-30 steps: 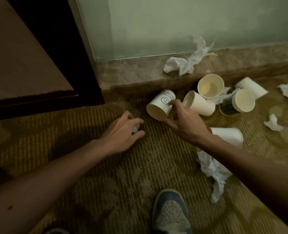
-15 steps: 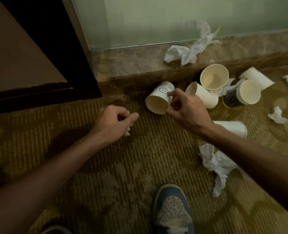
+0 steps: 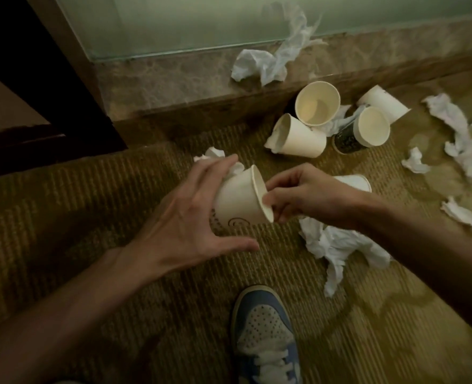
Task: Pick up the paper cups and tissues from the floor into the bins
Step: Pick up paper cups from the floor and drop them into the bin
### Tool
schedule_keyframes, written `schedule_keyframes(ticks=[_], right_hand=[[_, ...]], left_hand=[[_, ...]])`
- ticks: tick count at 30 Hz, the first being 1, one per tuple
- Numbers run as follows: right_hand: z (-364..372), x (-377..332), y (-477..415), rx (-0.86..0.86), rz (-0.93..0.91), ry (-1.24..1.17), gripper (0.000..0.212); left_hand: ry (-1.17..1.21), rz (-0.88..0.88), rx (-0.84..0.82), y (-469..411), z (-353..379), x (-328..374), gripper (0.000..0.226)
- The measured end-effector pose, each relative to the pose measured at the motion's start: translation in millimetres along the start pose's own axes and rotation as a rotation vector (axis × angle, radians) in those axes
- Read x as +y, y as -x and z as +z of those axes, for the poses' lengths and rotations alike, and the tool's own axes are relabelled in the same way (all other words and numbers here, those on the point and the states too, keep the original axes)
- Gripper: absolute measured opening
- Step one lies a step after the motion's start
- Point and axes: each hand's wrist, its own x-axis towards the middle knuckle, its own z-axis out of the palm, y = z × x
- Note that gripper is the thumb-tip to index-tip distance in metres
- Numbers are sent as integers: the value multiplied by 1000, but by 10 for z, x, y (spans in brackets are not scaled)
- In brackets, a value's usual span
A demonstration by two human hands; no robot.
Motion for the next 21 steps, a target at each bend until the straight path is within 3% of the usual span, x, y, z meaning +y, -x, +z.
schedule_keyframes(ticks=[8,10,13,15,17,19,21], right_hand=[[32,283,239,-56,15,-25,17],[-88,308,322,72,-20,69,17],[-363,429,465,499,-164,486,15],[-548,572,533,648,-145,761,35],[-686,731,546,628,-3,896,63],[-747,861,510,558,89,889,79],[-762,972,461,531,68,808,80]], left_hand=[[67,-34,-51,48,170,180,102],[135,-91,-62,53,192,210,97],[270,-196,-76,37,227,237,91],[388,-291,-82,7,247,240,87],[501,-377,-95,-26,269,239,82],[624,-460,-103,-59,284,243,73],[729,-519,-99,-84,303,233,69]])
